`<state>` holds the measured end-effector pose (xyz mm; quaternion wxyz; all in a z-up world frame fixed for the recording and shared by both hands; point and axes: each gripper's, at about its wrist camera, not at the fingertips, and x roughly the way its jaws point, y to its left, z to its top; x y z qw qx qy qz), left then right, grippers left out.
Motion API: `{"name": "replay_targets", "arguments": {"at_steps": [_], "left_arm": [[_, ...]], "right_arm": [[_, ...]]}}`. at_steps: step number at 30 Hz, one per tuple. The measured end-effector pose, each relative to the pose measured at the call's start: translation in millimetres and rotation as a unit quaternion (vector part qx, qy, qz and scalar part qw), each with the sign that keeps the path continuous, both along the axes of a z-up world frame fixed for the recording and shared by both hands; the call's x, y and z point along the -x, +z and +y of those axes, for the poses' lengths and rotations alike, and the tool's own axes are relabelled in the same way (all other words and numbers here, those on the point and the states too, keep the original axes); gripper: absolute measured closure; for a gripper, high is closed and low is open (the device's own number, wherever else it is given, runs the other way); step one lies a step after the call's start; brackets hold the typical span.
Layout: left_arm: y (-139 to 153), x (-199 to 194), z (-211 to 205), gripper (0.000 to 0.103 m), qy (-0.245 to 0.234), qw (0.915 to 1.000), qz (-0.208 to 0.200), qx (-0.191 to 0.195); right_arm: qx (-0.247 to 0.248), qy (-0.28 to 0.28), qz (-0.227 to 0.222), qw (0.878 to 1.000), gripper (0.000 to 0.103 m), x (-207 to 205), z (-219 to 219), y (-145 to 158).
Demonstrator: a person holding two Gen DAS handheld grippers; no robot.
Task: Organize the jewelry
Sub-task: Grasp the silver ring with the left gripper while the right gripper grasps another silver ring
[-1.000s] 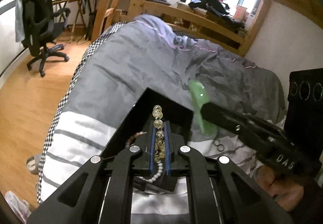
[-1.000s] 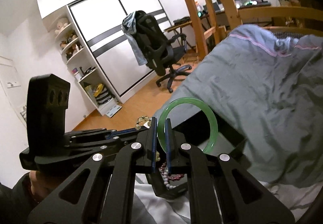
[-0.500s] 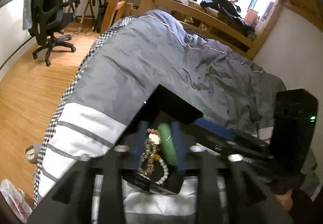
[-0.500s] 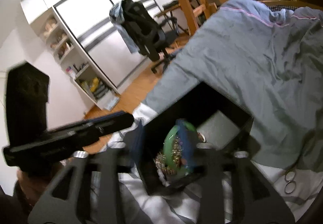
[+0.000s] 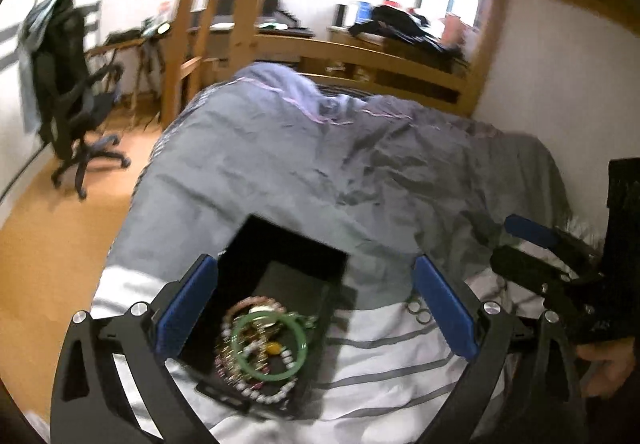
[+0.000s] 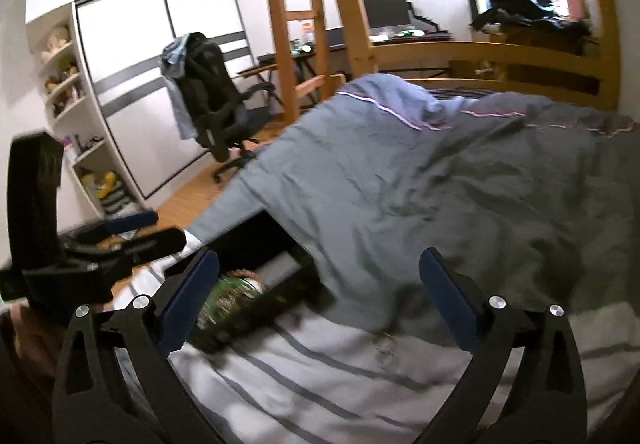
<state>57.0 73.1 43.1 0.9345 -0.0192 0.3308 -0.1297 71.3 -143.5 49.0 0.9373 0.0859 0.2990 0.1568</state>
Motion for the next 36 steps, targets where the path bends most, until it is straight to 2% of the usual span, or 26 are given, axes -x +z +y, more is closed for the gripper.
{"name": "replay_targets", "arguments": {"at_steps": [4, 6, 8, 10, 12, 14, 15, 19, 23, 24, 25, 27, 29, 33, 36], "left_arm": [[-8, -6, -36, 0.006, -0.033, 0.9991, 0.001, -0.026], [-16, -11, -53, 0.006, -0.053, 0.9982, 0.01, -0.027], [-27, -18, -70, 0.006, -0.074, 0.9965, 0.029, -0.028], [-41, -24, -85, 0.017, -0.097, 0.9936, 0.048, -0.034], [-58, -31, -99, 0.047, -0.116, 0.9889, 0.077, -0.05], [-78, -40, -108, 0.06, -0.129, 0.9832, 0.11, -0.068], [-85, -43, -110, 0.063, -0.132, 0.9808, 0.123, -0.075], [-106, -54, -119, 0.063, -0.153, 0.9731, 0.151, -0.083], [-118, -61, -132, 0.063, -0.18, 0.9671, 0.156, -0.089], [-123, -63, -137, 0.063, -0.185, 0.9649, 0.16, -0.096], [-128, -66, -140, 0.063, -0.189, 0.9626, 0.166, -0.101], [-136, -70, -143, 0.063, -0.192, 0.9594, 0.176, -0.107], [-137, -72, -139, 0.064, -0.192, 0.9601, 0.181, -0.093], [-138, -74, -135, 0.073, -0.192, 0.9595, 0.187, -0.087], [-139, -71, -139, 0.074, -0.195, 0.9584, 0.182, -0.101]], "right_arm": [[0.011, -0.007, 0.009, 1.0, 0.007, 16, -21, -22], [0.023, -0.005, 0.016, 1.0, 0.027, 21, -25, -36], [0.044, 0.003, 0.039, 0.998, 0.059, 18, -25, -52], [0.054, 0.017, 0.056, 0.997, 0.07, 16, -24, -68], [0.062, 0.032, 0.068, 0.995, 0.072, 12, -20, -86], [0.071, 0.038, 0.079, 0.994, 0.074, 7, -17, -97], [0.073, 0.041, 0.082, 0.993, 0.074, 3, -16, -102], [0.068, 0.049, 0.106, 0.991, 0.074, -18, -15, -119], [0.07, 0.049, 0.161, 0.983, 0.074, -33, -16, -152], [0.071, 0.051, 0.162, 0.983, 0.077, -32, -16, -154], [0.074, 0.048, 0.161, 0.983, 0.083, -32, -16, -154], [0.071, 0.033, 0.163, 0.984, 0.083, -32, -23, -150], [0.073, 0.023, 0.169, 0.983, 0.083, -33, -29, -147], [0.075, 0.0, 0.171, 0.982, 0.083, -32, -40, -144], [0.066, -0.017, 0.171, 0.983, 0.083, -31, -49, -141]]}}
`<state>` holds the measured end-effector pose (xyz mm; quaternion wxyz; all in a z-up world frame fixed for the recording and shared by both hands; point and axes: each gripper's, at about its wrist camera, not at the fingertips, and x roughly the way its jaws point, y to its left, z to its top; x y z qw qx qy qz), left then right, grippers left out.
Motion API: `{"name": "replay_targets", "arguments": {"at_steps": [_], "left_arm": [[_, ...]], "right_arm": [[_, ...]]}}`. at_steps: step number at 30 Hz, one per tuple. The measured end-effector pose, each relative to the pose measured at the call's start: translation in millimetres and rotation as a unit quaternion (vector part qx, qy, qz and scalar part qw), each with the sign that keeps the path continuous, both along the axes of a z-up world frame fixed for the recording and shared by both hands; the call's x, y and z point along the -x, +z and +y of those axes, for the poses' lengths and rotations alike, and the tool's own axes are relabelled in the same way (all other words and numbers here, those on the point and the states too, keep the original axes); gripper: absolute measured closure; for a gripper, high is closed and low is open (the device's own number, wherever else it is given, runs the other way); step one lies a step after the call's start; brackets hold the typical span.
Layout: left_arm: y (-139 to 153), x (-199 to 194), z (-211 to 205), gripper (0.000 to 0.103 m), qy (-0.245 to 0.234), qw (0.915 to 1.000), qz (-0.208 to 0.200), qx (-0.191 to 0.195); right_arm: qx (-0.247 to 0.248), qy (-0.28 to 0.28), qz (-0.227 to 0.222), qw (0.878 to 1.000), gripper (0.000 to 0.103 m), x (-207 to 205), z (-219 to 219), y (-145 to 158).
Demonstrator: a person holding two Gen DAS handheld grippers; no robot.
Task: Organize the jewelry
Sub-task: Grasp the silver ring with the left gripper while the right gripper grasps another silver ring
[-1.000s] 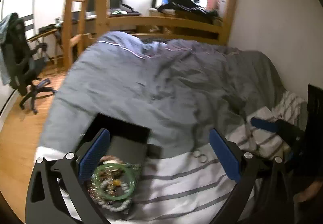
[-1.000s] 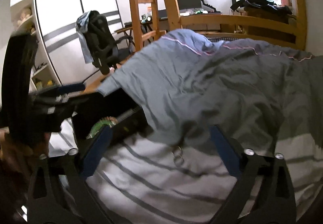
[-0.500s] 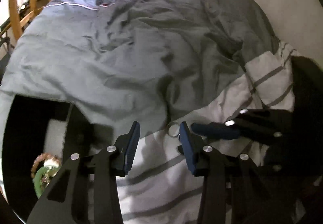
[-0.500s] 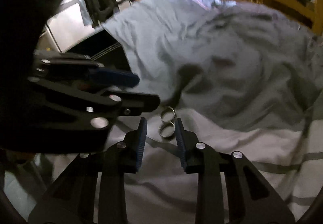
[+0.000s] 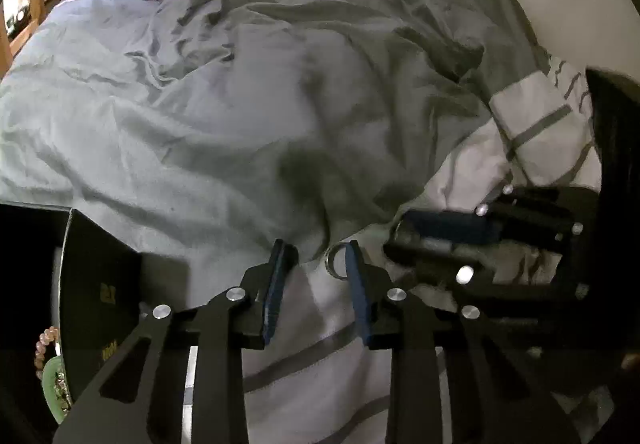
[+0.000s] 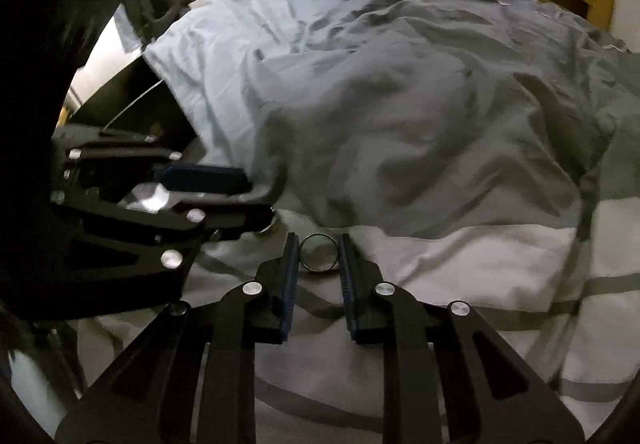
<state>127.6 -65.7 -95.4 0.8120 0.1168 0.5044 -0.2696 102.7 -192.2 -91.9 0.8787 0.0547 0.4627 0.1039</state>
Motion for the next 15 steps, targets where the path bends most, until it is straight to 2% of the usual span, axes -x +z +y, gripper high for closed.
{"name": "replay_targets", "arguments": {"at_steps": [3, 7, 13, 15], "left_arm": [[3, 4, -4, 0.074, -0.008, 0.9998, -0.014, -0.007], [9, 7, -4, 0.074, -0.021, 0.9996, -0.021, 0.004], [-7, 5, -9, 0.074, -0.03, 0.9992, -0.008, -0.028], [-6, 4, -8, 0.084, -0.028, 0.9992, -0.007, -0.026]], "right_arm": [[-0.014, -0.016, -0.001, 1.0, 0.083, 0, -10, 4], [-0.029, -0.03, 0.0, 0.999, 0.083, 0, -19, 5], [-0.036, -0.039, -0.003, 0.999, 0.083, -2, -22, 7], [-0.038, -0.04, -0.004, 0.998, 0.083, -3, -22, 7]]}}
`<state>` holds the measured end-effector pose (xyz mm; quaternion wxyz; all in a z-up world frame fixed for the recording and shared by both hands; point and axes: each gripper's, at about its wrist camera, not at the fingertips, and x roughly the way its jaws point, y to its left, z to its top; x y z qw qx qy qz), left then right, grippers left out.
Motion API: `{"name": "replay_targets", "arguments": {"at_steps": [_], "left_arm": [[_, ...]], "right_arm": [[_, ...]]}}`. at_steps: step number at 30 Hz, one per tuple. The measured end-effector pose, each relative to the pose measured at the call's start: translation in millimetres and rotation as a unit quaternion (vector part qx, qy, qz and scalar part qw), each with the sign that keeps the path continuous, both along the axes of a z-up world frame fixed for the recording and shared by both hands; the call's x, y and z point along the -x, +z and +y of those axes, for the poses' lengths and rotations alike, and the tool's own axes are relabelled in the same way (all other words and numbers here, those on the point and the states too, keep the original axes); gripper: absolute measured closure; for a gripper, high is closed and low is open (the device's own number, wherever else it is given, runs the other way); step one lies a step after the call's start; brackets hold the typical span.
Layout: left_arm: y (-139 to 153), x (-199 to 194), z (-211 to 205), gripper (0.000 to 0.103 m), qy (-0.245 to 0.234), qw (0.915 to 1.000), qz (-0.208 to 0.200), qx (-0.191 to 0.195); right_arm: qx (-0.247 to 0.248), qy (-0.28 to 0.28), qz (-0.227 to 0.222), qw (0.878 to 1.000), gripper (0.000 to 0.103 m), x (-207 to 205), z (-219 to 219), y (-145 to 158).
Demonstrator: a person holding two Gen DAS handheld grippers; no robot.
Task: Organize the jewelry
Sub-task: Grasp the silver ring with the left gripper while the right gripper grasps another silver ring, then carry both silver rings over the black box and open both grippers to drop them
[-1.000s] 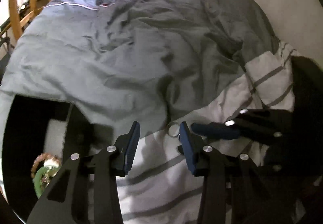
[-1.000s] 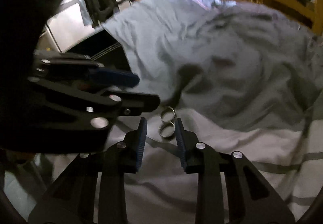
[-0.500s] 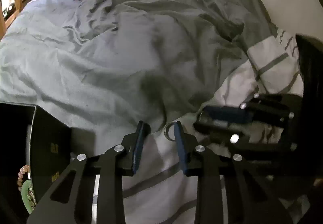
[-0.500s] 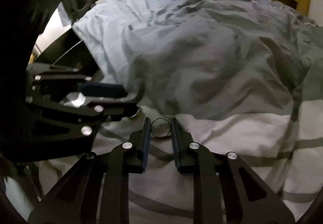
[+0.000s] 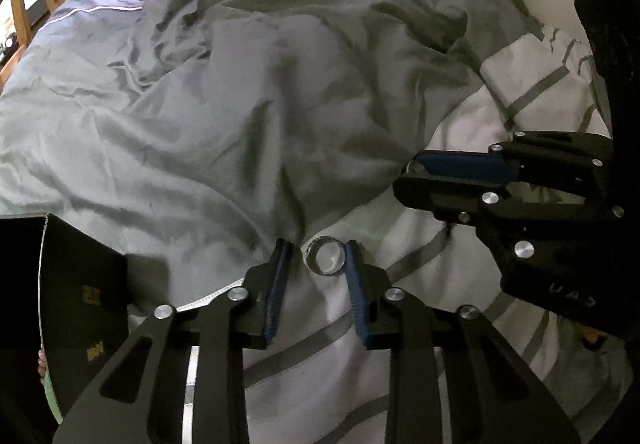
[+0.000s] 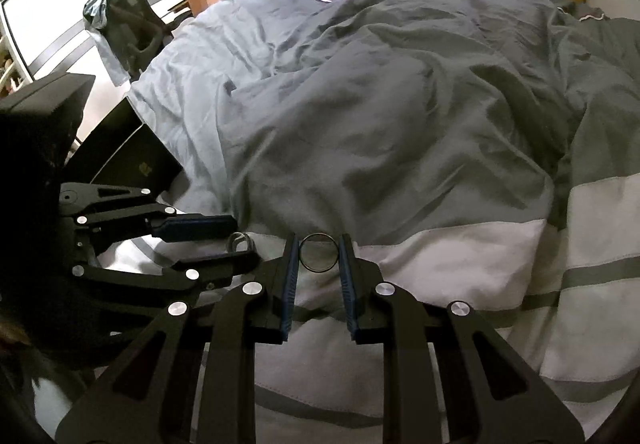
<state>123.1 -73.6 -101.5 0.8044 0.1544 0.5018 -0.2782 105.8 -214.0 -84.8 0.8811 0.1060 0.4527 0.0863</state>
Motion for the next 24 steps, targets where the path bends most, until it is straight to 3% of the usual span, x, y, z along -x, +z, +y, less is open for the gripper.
{"name": "replay_targets", "arguments": {"at_steps": [4, 12, 24], "left_arm": [[9, -2, 5, 0.084, 0.014, 0.9997, -0.012, 0.014], [35, -5, 16, 0.084, 0.05, 0.9967, -0.05, 0.04], [75, 1, 40, 0.084, 0.101, 0.9885, -0.1, 0.052]], "right_arm": [[-0.002, -0.002, -0.008, 1.0, 0.083, 0, -1, 2], [-0.002, 0.007, -0.079, 0.997, 0.083, 9, 3, 27], [0.021, 0.034, -0.12, 0.992, 0.083, 12, 24, 47]]}}
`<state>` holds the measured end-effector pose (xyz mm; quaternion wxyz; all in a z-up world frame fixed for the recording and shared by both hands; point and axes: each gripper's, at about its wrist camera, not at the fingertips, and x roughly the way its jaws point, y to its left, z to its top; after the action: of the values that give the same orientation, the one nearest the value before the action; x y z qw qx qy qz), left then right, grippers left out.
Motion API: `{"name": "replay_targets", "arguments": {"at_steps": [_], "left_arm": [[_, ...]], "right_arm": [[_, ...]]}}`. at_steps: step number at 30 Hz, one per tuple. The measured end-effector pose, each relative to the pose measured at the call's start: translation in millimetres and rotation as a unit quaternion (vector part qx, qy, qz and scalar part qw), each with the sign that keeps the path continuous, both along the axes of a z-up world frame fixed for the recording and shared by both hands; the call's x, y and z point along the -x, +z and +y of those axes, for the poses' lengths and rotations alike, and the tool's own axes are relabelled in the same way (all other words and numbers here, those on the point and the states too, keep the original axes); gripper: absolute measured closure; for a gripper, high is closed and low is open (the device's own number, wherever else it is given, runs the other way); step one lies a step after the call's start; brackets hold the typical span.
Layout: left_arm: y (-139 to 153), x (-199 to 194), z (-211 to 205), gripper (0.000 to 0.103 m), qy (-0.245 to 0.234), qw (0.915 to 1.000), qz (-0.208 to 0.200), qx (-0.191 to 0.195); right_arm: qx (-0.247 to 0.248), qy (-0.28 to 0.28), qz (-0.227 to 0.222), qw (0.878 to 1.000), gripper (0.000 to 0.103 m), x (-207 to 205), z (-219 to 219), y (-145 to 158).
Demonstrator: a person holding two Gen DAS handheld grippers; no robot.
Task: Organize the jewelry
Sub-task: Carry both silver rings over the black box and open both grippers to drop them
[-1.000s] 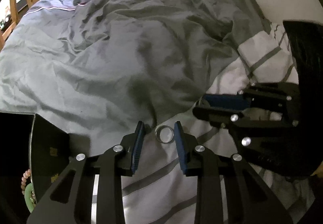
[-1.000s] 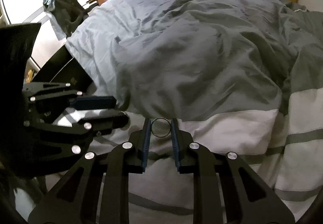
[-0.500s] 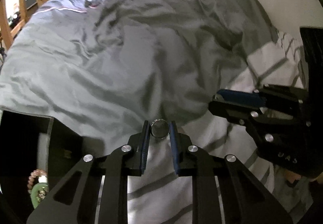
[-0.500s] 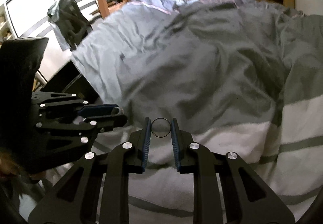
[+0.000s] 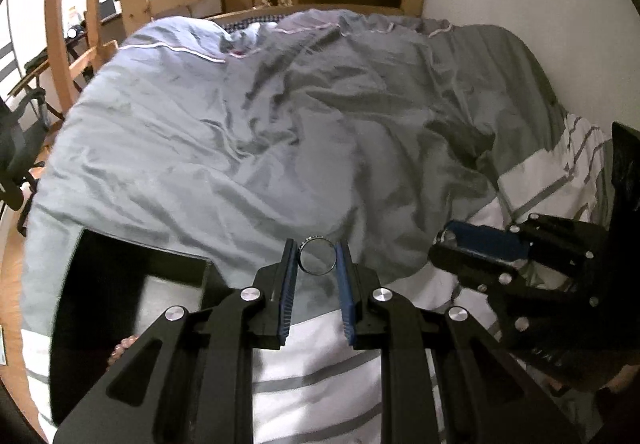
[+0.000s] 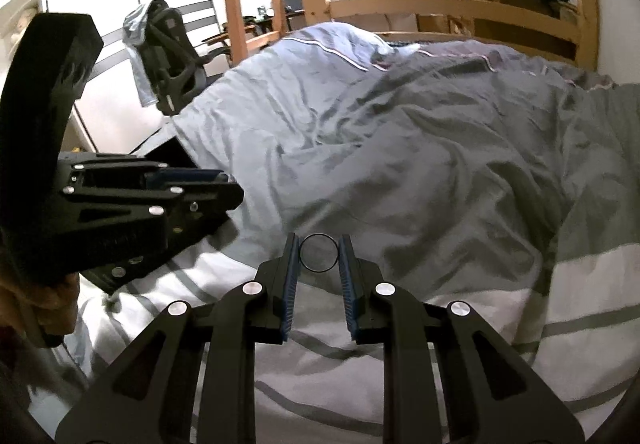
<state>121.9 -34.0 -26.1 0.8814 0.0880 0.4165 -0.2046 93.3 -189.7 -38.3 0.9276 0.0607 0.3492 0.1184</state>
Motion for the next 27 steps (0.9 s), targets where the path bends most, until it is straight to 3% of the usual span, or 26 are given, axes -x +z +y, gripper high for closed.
{"name": "replay_targets", "arguments": {"at_steps": [14, 27], "left_arm": [[39, 41, 64, 0.084, 0.061, 0.9975, -0.033, 0.007], [44, 55, 117, 0.084, 0.118, 0.992, -0.042, 0.012]], "right_arm": [[-0.004, 0.047, -0.034, 0.998, 0.082, -2, 40, 27], [-0.03, 0.094, -0.071, 0.993, 0.083, -24, 92, 51]]}}
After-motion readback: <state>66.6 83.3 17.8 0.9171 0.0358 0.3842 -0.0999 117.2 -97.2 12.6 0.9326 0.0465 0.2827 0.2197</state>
